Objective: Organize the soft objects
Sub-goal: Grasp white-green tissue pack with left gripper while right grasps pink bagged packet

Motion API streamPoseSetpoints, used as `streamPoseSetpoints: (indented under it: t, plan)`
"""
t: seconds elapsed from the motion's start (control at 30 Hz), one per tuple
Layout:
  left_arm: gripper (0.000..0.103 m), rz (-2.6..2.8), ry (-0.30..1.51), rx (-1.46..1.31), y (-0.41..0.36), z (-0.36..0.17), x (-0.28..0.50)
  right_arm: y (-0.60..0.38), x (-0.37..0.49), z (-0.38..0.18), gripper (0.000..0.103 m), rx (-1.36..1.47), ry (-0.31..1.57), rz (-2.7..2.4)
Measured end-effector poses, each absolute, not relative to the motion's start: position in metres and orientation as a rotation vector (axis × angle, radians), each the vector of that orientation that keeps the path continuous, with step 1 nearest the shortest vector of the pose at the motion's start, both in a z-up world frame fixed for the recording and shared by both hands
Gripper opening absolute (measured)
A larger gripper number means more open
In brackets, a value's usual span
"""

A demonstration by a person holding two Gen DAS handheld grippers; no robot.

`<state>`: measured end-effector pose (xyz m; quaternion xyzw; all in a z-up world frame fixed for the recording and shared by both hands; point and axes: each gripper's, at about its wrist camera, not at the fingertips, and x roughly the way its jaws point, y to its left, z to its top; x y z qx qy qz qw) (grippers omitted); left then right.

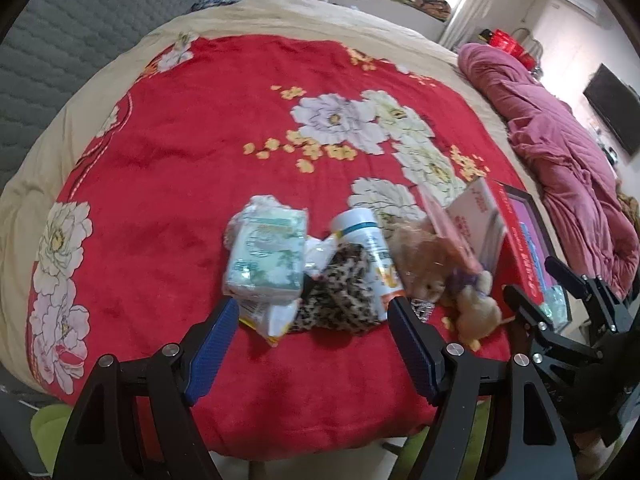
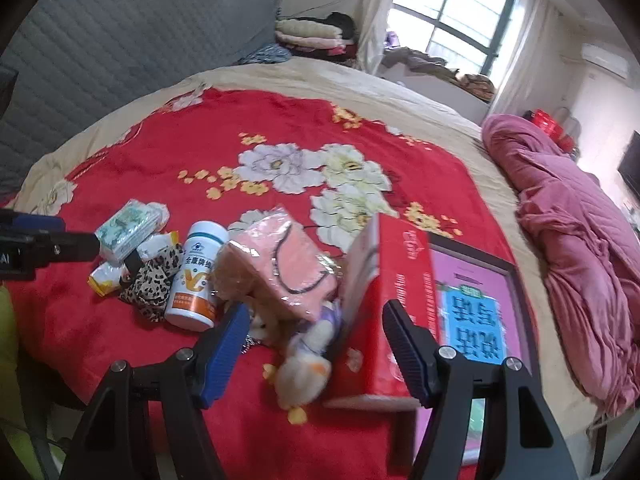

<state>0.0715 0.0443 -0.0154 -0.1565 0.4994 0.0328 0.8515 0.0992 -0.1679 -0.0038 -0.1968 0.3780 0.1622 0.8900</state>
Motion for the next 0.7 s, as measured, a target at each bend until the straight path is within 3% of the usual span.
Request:
streamPoseSetpoints:
  t: [0.7]
  plan:
    - [0.078,0.139,1.136,-0.356,0.078,-0.060,0.109,-0.125,0.148,-0.065,0.067,-0.619,0.811,0.310]
